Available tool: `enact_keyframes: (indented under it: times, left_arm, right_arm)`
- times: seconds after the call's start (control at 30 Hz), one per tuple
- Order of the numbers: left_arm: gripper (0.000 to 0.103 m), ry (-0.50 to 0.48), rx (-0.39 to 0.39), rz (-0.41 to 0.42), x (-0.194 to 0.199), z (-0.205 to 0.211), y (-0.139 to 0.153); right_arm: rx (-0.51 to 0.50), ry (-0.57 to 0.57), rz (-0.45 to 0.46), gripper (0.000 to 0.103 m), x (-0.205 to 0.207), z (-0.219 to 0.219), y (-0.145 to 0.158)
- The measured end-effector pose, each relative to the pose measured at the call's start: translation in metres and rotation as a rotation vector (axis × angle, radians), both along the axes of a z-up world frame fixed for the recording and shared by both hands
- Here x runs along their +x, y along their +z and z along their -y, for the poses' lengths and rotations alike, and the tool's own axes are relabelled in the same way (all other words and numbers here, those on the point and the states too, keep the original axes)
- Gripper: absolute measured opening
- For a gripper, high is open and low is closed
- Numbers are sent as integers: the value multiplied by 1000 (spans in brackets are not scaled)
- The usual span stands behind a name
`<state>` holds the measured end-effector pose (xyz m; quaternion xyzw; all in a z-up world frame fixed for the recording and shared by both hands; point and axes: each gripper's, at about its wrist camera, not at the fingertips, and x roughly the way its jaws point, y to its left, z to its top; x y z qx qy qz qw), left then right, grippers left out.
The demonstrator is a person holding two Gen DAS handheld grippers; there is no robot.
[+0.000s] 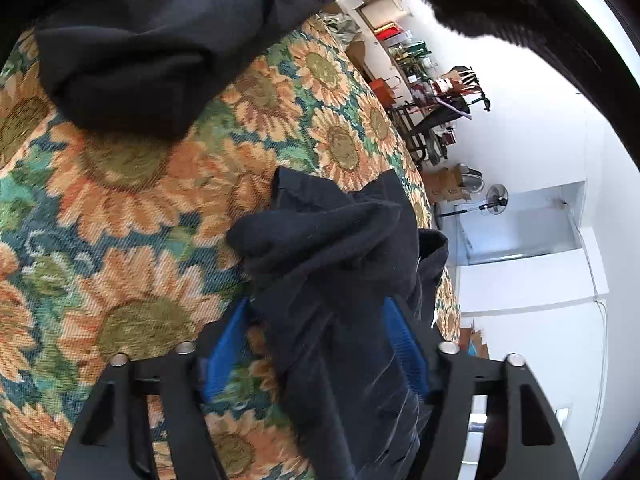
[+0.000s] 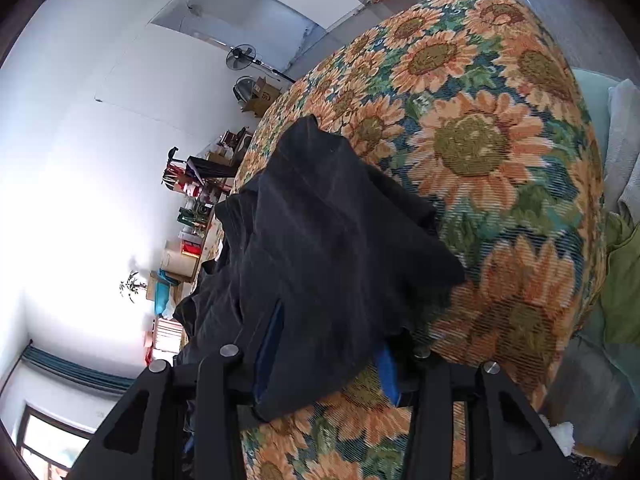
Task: Fold clothes
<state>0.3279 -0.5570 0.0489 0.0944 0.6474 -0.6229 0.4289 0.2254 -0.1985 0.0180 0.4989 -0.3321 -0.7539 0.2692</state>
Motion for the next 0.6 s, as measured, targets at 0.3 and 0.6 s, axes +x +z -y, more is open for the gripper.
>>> enact_keyframes:
  times: [0.3, 0.6]
  left_arm:
    - [11, -74, -79, 69, 6, 7, 8]
    - [10, -171, -206, -61, 81, -53, 79]
  right_arm:
    - [-27, 33, -17, 5, 0, -6, -4]
    - [-159, 108, -219, 5, 55, -63, 79]
